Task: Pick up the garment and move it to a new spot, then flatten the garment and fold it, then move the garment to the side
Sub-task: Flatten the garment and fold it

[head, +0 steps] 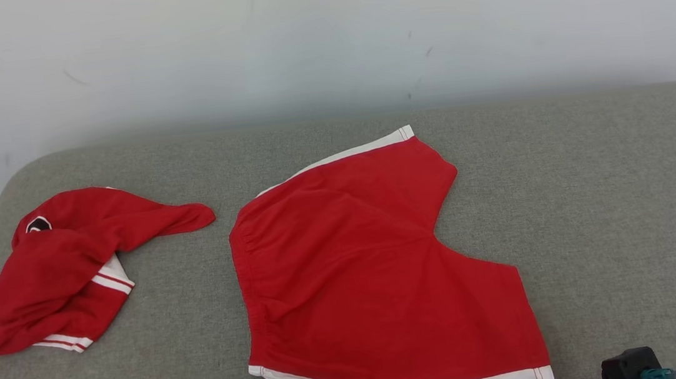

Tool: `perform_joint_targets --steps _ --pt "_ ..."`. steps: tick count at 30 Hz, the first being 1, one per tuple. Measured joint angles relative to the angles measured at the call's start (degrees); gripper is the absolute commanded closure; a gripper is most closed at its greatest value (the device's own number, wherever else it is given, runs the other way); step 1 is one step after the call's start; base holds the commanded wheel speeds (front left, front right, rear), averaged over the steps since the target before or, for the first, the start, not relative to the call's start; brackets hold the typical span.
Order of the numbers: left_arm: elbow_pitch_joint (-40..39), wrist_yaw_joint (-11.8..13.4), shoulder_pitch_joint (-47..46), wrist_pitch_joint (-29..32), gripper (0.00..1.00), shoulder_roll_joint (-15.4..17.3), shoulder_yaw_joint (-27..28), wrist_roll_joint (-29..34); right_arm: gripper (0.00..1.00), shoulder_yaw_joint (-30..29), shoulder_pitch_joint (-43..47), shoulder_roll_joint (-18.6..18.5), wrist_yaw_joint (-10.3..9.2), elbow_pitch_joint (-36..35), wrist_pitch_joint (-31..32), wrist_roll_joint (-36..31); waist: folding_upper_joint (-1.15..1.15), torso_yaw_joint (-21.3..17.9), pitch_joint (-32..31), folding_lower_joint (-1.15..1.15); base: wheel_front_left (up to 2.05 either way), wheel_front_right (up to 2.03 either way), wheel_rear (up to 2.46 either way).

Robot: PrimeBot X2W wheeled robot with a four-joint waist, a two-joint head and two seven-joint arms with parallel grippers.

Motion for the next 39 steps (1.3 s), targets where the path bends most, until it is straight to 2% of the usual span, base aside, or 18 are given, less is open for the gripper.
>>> perform_joint_targets --steps 3,5,6,7,8,9,10,18,25,29,34,39 --pt "-1.14 0.08 0.97 -0.01 0.97 0.04 0.30 0.09 1.00 0.44 0.43 0.13 -0.04 -0.30 1.12 0.22 0.00 -0.06 0.26 0.01 0.00 0.00 0.00" --pt "-1.43 0.54 1.75 -0.01 0.91 0.07 0.48 0.41 0.96 0.41 0.44 0.10 -0.36 -0.52 2.01 0.43 0.00 -0.06 0.54 0.00 0.00 0.00 0.00" --pt "-1.63 0.56 2.02 -0.01 0.74 0.13 0.54 0.53 0.00 0.33 0.51 0.10 -0.56 -0.52 2.27 0.48 0.00 -0.04 0.70 0.00 0.00 0.00 0.00" --pt "-1.77 0.57 2.10 0.00 0.52 0.14 0.68 0.64 0.00 0.29 0.52 0.10 -0.71 -0.46 2.55 0.57 0.01 0.01 0.87 0.01 0.00 0.00 0.00" --pt "-2.04 0.58 2.10 -0.01 0.52 0.14 0.87 0.66 0.00 0.19 0.51 0.13 -0.85 -0.45 2.57 0.59 0.01 0.05 1.00 0.01 0.00 0.00 0.00" --pt "-2.34 0.75 2.10 -0.01 0.05 0.19 1.02 0.92 0.00 0.13 0.46 0.19 -1.07 -0.47 2.79 0.60 0.01 0.09 1.10 0.01 0.00 0.00 0.00" --pt "-2.68 1.04 2.13 -0.01 0.00 0.20 1.34 1.24 0.00 0.11 0.43 0.19 -1.25 -0.48 3.04 0.60 0.00 0.13 1.19 0.01 0.00 0.00 0.00" --pt "-7.66 2.05 2.16 -0.01 0.00 2.15 7.62 4.14 0.00 -4.08 0.06 0.94 -3.83 -2.63 1.26 0.69 0.01 0.63 1.30 0.01 0.00 0.00 0.00" --pt "-18.41 2.50 2.07 -0.08 0.00 3.85 12.84 10.67 0.00 -9.06 -3.02 7.91 -5.58 -4.90 -7.28 2.99 0.01 1.10 -0.72 0.01 0.00 0.00 0.00" --pt "-21.82 2.52 2.05 -0.09 0.00 3.53 14.74 11.68 0.00 -11.25 -4.22 11.18 -6.09 -4.53 -12.63 3.04 0.00 1.31 -1.92 0.01 0.00 0.00 0.00" --pt "-23.34 2.60 2.19 -0.09 0.00 2.74 16.78 13.03 0.00 -13.37 -4.63 14.61 -6.27 -2.75 -17.85 3.65 0.00 1.49 -3.18 0.01 0.00 0.00 0.00" --pt "-22.57 3.01 3.99 -0.09 0.00 3.08 16.70 14.18 0.00 -13.83 -4.68 15.28 -6.27 -0.56 -20.51 3.61 0.00 1.28 -3.85 0.00 0.00 0.00 0.00"
